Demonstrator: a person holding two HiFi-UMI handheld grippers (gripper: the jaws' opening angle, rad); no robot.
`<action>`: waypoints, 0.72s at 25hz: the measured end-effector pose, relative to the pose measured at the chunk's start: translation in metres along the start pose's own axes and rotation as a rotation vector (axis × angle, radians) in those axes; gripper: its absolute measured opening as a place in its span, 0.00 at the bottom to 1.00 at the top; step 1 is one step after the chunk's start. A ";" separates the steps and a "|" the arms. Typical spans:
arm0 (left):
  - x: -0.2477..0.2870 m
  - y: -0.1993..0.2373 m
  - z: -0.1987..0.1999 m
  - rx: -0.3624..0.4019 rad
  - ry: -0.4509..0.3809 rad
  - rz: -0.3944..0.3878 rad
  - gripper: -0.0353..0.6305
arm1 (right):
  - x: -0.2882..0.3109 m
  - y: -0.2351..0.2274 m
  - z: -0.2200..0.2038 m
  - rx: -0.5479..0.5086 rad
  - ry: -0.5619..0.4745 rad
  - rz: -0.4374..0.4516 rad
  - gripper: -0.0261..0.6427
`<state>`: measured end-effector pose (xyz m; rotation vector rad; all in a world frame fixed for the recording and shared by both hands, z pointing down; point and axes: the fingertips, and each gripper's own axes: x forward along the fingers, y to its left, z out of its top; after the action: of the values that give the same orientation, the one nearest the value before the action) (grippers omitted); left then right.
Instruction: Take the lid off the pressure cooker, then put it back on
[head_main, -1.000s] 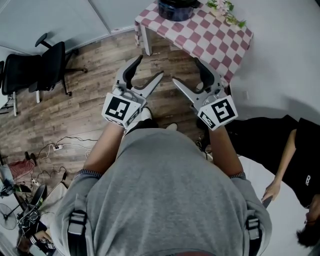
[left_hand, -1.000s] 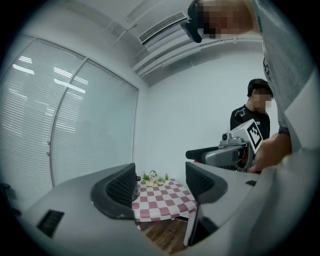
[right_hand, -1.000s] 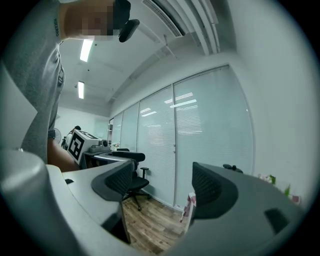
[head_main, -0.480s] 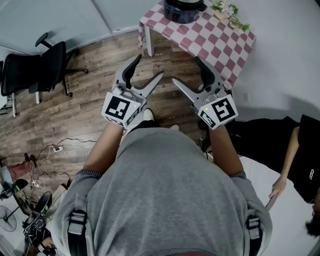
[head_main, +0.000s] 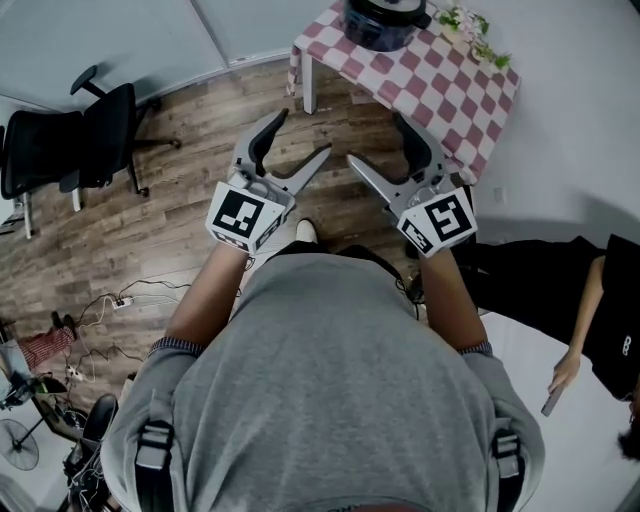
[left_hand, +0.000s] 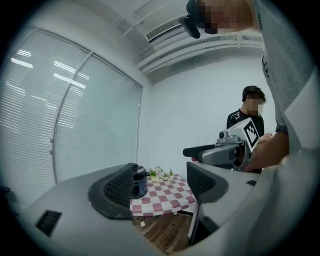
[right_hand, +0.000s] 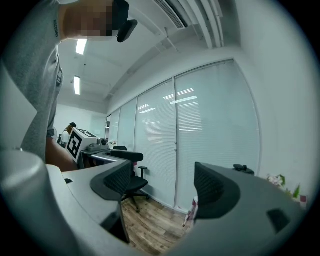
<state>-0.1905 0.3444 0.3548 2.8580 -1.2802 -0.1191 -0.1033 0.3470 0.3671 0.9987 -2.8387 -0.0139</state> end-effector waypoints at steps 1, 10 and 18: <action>-0.001 0.003 0.000 -0.003 0.004 -0.001 0.56 | 0.004 0.001 -0.001 -0.002 0.003 -0.003 0.64; 0.012 0.041 -0.005 -0.018 0.014 -0.001 0.56 | 0.035 -0.016 -0.002 -0.004 0.021 -0.009 0.64; 0.060 0.074 -0.006 -0.001 0.013 -0.018 0.56 | 0.069 -0.067 -0.003 0.003 0.009 -0.018 0.64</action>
<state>-0.2055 0.2500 0.3600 2.8658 -1.2517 -0.1013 -0.1145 0.2517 0.3749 1.0225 -2.8223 -0.0074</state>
